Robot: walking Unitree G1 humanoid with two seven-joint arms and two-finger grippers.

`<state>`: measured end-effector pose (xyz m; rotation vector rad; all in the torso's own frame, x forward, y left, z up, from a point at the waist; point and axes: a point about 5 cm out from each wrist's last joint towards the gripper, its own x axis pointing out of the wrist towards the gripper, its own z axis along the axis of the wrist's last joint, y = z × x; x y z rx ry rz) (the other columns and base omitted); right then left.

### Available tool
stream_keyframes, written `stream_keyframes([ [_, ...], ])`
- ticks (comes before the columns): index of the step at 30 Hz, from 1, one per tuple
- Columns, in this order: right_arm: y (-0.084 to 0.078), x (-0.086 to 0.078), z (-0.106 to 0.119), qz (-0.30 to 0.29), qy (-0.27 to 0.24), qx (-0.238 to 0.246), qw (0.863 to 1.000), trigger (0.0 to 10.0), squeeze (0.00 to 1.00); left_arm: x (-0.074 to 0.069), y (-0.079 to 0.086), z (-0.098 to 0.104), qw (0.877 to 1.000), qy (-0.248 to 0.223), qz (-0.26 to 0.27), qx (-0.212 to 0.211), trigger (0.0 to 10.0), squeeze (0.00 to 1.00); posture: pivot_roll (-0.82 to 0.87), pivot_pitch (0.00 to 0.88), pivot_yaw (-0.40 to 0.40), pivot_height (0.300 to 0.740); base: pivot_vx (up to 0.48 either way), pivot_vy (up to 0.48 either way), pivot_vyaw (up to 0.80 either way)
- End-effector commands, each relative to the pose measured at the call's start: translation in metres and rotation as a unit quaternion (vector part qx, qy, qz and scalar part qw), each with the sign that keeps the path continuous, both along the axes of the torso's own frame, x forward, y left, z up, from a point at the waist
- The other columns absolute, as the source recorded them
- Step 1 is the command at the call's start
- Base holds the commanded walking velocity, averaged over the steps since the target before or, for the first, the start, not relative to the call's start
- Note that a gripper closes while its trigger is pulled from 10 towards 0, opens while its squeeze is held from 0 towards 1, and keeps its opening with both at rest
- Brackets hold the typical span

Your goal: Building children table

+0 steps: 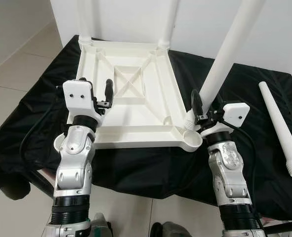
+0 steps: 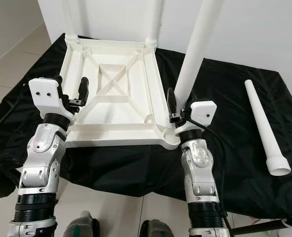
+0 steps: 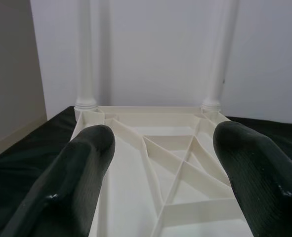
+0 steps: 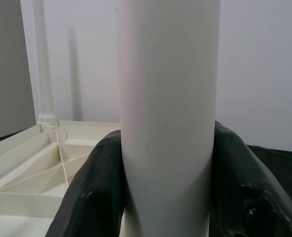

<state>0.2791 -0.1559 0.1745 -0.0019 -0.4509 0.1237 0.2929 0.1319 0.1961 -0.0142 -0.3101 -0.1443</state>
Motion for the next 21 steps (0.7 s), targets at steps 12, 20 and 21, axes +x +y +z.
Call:
stream_keyframes([
  [12, -0.0055, -0.0047, 0.0009, -0.001, 0.003, 0.006, 1.0, 10.0, 0.0, -0.0113, -0.0083, -0.0078, 0.999, 0.02, -0.026, 0.002, 10.0, 0.0, 0.02, 0.0, -0.059, 0.74, 0.0, 0.0, 0.0],
  [20, -0.0076, -0.0035, -0.0011, -0.007, 0.007, 0.009, 1.0, 10.0, 0.0, -0.0115, -0.0085, -0.0087, 0.999, 0.031, -0.025, 0.0, 10.0, 0.0, 0.05, 0.0, -0.066, 0.74, 0.0, 0.0, 0.0],
  [21, -0.0073, -0.0034, -0.002, -0.007, 0.009, 0.01, 1.0, 10.0, 0.0, -0.0108, -0.0083, -0.0119, 0.999, 0.037, -0.024, 0.001, 10.0, 0.0, 0.05, 0.0, -0.058, 0.74, 0.0, 0.0, 0.0],
])
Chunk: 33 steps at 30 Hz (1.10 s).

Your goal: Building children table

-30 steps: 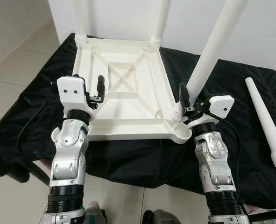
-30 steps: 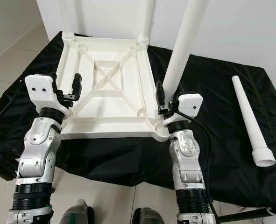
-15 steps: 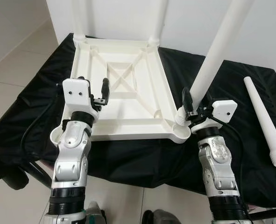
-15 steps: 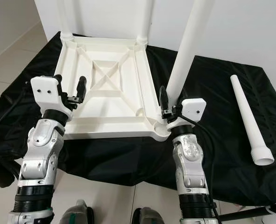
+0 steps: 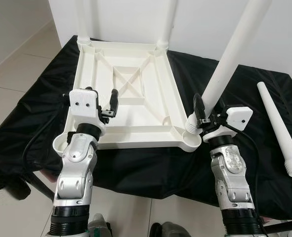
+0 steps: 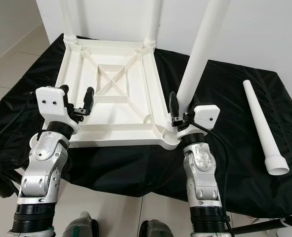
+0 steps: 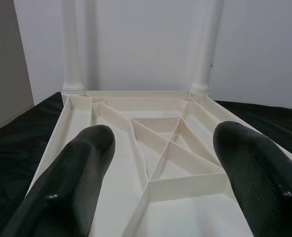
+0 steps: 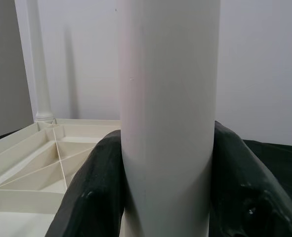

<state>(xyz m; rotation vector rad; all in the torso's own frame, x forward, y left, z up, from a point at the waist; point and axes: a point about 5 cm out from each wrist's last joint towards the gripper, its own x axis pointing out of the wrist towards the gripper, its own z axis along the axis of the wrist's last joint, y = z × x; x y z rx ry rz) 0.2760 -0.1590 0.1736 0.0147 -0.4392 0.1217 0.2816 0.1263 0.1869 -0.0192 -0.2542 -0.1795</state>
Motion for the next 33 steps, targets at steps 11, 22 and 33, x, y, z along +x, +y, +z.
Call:
stream_keyframes([
  [11, -0.003, 0.001, -0.001, -0.005, 0.0, 0.006, 1.0, 10.0, 0.0, 0.004, 0.008, -0.017, 0.999, 0.035, 0.023, 0.015, 10.0, 0.0, 0.03, 0.0, -0.05, 0.74, 0.0, 0.0, 0.0],
  [22, -0.007, 0.007, -0.002, -0.015, -0.003, 0.015, 1.0, 10.0, 0.0, 0.01, 0.016, -0.019, 0.999, 0.04, 0.028, 0.023, 10.0, 0.0, 0.03, 0.0, -0.029, 0.74, 0.0, 0.0, 0.0],
  [33, -0.006, 0.006, -0.009, -0.009, 0.009, 0.01, 1.0, 10.0, 0.0, 0.01, 0.024, -0.025, 0.998, 0.051, 0.044, 0.019, 10.0, 0.0, 0.03, 0.0, -0.045, 0.74, 0.0, 0.0, 0.0],
])
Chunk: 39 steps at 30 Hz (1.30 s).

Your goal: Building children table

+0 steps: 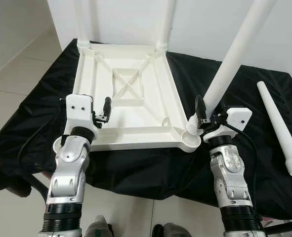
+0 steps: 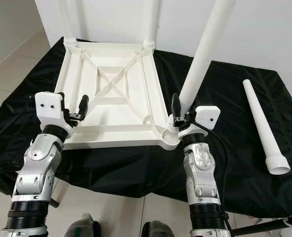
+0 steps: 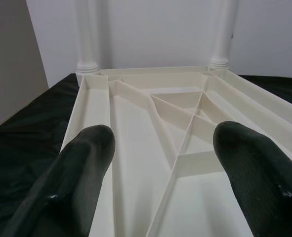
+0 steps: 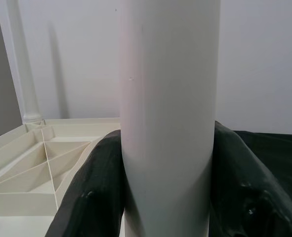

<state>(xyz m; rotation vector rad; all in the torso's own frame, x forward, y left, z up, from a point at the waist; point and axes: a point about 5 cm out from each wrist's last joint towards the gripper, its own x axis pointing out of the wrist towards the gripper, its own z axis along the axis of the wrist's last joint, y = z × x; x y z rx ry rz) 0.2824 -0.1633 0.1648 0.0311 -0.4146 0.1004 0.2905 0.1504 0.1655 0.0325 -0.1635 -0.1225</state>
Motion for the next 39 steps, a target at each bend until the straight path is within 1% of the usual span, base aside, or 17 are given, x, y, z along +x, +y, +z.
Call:
stream_keyframes([
  [1, -0.003, 0.0, 0.0, -0.001, -0.004, 0.0, 1.0, 10.0, 0.0, 0.001, 0.001, -0.005, 1.0, 0.009, 0.014, -0.007, 10.0, 0.0, 0.03, 0.0, -0.045, 0.74, 0.0, 0.0, 0.0],
  [8, 0.001, 0.001, 0.006, 0.009, -0.014, -0.006, 1.0, 10.0, 0.0, 0.0, -0.001, -0.007, 1.0, 0.009, 0.016, -0.013, 10.0, 0.0, 0.03, 0.0, -0.049, 0.74, 0.0, 0.0, 0.0],
  [12, 0.002, 0.002, 0.013, 0.013, -0.024, -0.007, 1.0, 10.0, 0.0, -0.001, -0.002, -0.005, 1.0, 0.007, 0.015, -0.013, 10.0, 0.0, 0.03, 0.0, -0.05, 0.74, 0.0, 0.0, 0.0],
  [14, 0.003, 0.004, 0.021, 0.017, -0.036, -0.004, 0.999, 10.0, 0.0, 0.0, -0.002, 0.0, 1.0, -0.002, 0.014, -0.015, 10.0, 0.0, 0.04, 0.0, -0.056, 0.74, 0.0, 0.0, 0.0],
  [16, 0.004, 0.005, 0.022, 0.018, -0.038, -0.002, 0.999, 10.0, 0.0, 0.001, -0.001, 0.0, 1.0, -0.002, 0.015, -0.015, 10.0, 0.0, 0.04, 0.0, -0.057, 0.74, 0.0, 0.0, 0.0],
  [19, 0.003, 0.006, 0.009, 0.017, -0.015, -0.001, 1.0, 10.0, 0.0, 0.001, -0.003, -0.003, 1.0, 0.0, 0.016, -0.016, 10.0, 0.0, 0.04, 0.0, -0.059, 0.74, 0.0, 0.0, 0.0],
  [25, 0.001, 0.006, -0.003, 0.014, 0.005, 0.004, 1.0, 10.0, 0.0, 0.001, -0.006, -0.008, 1.0, 0.005, 0.013, -0.017, 10.0, 0.0, 0.04, 0.0, -0.056, 0.74, 0.0, 0.0, 0.0],
  [28, 0.0, 0.006, -0.005, 0.012, 0.008, 0.006, 1.0, 10.0, 0.0, 0.001, -0.006, -0.009, 1.0, 0.006, 0.013, -0.016, 10.0, 0.0, 0.04, 0.0, -0.056, 0.74, 0.0, 0.0, 0.0],
  [31, -0.005, 0.005, -0.01, 0.0, 0.017, 0.004, 1.0, 10.0, 0.0, 0.003, -0.003, -0.011, 1.0, 0.008, 0.018, -0.011, 10.0, 0.0, 0.04, 0.0, -0.051, 0.74, 0.0, 0.0, 0.0],
  [39, -0.006, 0.007, -0.008, -0.002, 0.013, 0.004, 1.0, 10.0, 0.0, 0.004, -0.003, -0.012, 1.0, 0.008, 0.019, -0.008, 10.0, 0.0, 0.04, 0.0, -0.048, 0.74, 0.0, 0.0, 0.0],
])
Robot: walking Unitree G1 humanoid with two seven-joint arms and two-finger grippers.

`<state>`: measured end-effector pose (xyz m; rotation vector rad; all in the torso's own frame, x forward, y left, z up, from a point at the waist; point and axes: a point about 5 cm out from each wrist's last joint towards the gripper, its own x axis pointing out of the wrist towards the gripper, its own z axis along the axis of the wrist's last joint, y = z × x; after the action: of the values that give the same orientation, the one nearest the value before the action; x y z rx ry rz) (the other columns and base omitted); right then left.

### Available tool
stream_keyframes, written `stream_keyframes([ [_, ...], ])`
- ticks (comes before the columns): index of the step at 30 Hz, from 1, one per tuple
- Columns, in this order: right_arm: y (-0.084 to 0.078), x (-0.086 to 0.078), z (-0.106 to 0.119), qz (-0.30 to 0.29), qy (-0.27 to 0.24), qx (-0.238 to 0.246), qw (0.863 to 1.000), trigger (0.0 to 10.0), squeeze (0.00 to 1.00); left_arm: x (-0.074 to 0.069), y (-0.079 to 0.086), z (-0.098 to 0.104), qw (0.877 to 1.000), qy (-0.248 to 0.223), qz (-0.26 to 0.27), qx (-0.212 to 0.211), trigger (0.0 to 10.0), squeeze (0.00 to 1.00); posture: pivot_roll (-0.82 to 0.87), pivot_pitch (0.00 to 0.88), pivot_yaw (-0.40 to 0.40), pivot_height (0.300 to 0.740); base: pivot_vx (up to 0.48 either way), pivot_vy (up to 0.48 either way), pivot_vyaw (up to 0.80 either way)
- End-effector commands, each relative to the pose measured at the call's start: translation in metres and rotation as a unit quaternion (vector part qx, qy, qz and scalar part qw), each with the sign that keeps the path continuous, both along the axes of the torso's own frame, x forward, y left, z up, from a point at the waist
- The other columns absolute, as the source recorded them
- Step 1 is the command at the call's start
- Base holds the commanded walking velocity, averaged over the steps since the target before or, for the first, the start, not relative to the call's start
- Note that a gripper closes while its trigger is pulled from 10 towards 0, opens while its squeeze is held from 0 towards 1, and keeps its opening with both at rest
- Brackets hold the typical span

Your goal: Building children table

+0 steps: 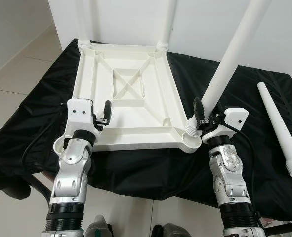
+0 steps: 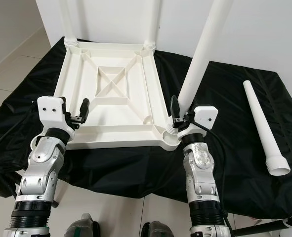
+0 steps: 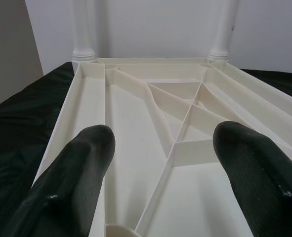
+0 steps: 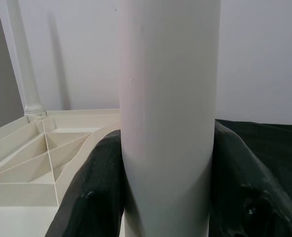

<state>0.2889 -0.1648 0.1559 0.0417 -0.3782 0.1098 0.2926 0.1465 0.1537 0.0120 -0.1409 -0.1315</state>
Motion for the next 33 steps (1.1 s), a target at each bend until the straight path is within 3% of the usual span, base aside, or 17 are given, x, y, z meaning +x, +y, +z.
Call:
stream_keyframes([
  [1, -0.004, 0.0, 0.001, -0.008, -0.005, 0.0, 1.0, 10.0, 0.0, 0.002, 0.001, 0.0, 1.0, -0.003, 0.025, 0.001, 10.0, 0.0, 0.04, 0.0, -0.048, 0.74, 0.0, 0.0, 0.0],
  [12, 0.001, -0.002, 0.002, 0.006, -0.011, -0.005, 1.0, 10.0, 0.0, -0.004, -0.015, -0.008, 0.999, 0.0, -0.021, 0.041, 10.0, 0.0, 0.04, 0.0, -0.053, 0.74, 0.0, 0.0, 0.0],
  [26, 0.005, -0.004, 0.004, 0.013, -0.016, -0.005, 1.0, 10.0, 0.0, -0.004, -0.019, -0.005, 0.998, -0.003, -0.038, 0.042, 10.0, 0.0, 0.04, 0.0, -0.048, 0.74, 0.0, 0.0, 0.0],
  [30, 0.005, -0.004, 0.005, 0.016, -0.017, -0.005, 1.0, 10.0, 0.0, -0.004, -0.021, -0.002, 0.998, -0.006, -0.048, 0.039, 10.0, 0.0, 0.04, 0.0, -0.05, 0.74, 0.0, 0.0, 0.0],
  [32, 0.007, 0.0, 0.012, 0.03, -0.026, -0.014, 0.999, 10.0, 0.0, -0.001, -0.036, 0.019, 0.995, -0.023, -0.095, 0.017, 10.0, 0.0, 0.05, 0.0, -0.058, 0.74, 0.0, 0.0, 0.0],
  [33, 0.007, 0.0, 0.012, 0.03, -0.026, -0.014, 0.999, 10.0, 0.0, -0.001, -0.036, 0.019, 0.995, -0.023, -0.095, 0.017, 10.0, 0.0, 0.05, 0.0, -0.058, 0.74, 0.0, 0.0, 0.0],
])
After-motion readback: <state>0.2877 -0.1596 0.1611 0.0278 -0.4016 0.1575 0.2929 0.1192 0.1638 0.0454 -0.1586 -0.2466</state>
